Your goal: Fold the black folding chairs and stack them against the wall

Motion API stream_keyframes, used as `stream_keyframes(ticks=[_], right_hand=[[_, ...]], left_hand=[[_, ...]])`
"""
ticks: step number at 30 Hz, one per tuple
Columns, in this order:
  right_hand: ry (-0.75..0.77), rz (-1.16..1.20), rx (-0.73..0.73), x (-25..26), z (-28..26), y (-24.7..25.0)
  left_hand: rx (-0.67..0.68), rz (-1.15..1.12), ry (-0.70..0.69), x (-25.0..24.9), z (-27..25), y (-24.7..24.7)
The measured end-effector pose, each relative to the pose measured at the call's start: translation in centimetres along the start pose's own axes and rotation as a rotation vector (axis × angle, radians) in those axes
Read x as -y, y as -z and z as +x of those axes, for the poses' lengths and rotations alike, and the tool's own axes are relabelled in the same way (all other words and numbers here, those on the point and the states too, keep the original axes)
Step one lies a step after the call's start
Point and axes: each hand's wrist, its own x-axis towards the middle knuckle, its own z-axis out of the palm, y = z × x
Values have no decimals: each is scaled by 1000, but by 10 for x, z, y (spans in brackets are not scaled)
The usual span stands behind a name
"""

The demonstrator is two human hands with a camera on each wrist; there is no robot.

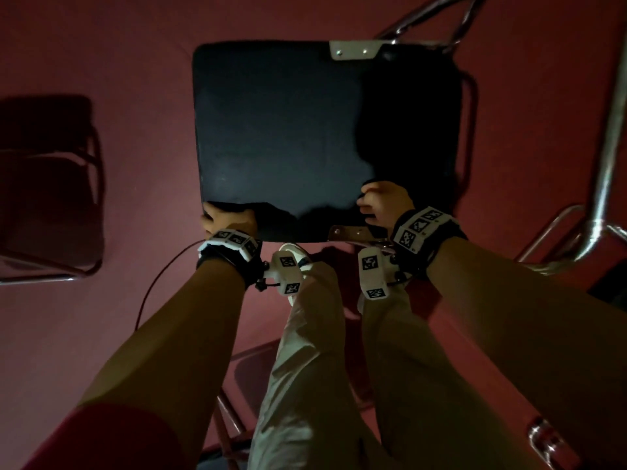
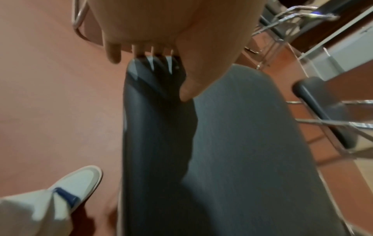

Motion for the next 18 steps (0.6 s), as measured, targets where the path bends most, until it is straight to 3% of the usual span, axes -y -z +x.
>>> stream_keyframes(ticks=[4,8,14,18], right_hand=[[141,12,-100,11,-26,50],[329,11,-207,23,-53,134],[548,35,-556,10,-93,263],[481,163,-601,-22,-101,313]], left_hand=[[55,113,-102,-3,-45,-33],[178,251,-287,-38,-108,-84],[354,269,-398,-78,-191,-160],[381,264,-374,-72,-231,-196]])
